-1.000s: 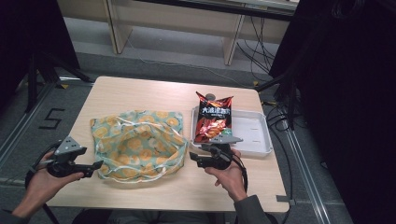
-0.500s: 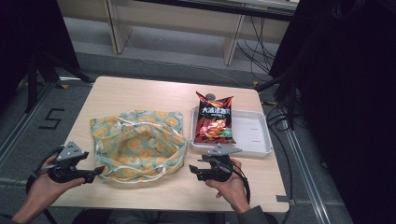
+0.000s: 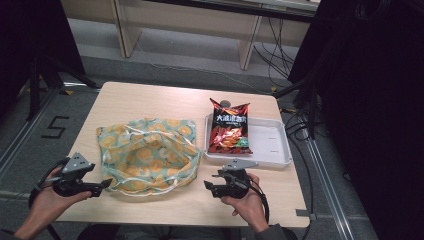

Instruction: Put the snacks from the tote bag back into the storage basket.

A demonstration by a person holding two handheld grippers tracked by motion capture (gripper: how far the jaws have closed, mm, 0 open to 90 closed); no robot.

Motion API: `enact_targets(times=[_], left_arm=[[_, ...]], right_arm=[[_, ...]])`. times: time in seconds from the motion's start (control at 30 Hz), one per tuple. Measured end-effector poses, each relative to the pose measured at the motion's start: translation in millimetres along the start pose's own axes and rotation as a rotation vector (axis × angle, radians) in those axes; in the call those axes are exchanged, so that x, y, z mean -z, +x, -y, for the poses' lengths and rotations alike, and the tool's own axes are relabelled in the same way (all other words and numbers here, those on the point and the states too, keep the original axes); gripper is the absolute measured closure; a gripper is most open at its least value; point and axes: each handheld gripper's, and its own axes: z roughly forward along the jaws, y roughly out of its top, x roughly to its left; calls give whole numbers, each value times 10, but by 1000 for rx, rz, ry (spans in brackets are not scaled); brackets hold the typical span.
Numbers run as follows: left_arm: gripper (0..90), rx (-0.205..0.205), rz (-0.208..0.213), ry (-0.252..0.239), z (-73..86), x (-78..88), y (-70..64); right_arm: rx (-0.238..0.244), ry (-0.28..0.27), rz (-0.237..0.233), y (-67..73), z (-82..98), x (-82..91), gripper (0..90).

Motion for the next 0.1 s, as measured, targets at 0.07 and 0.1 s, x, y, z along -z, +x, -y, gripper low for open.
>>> enact_targets(times=[0.07,0.1], left_arm=[[211,-10,-3,14,-1,4,9],[211,-10,-3,14,-1,4,9]], right_arm=[[-23,4,4,19,1,7,346],[-23,4,4,19,1,7,346]])
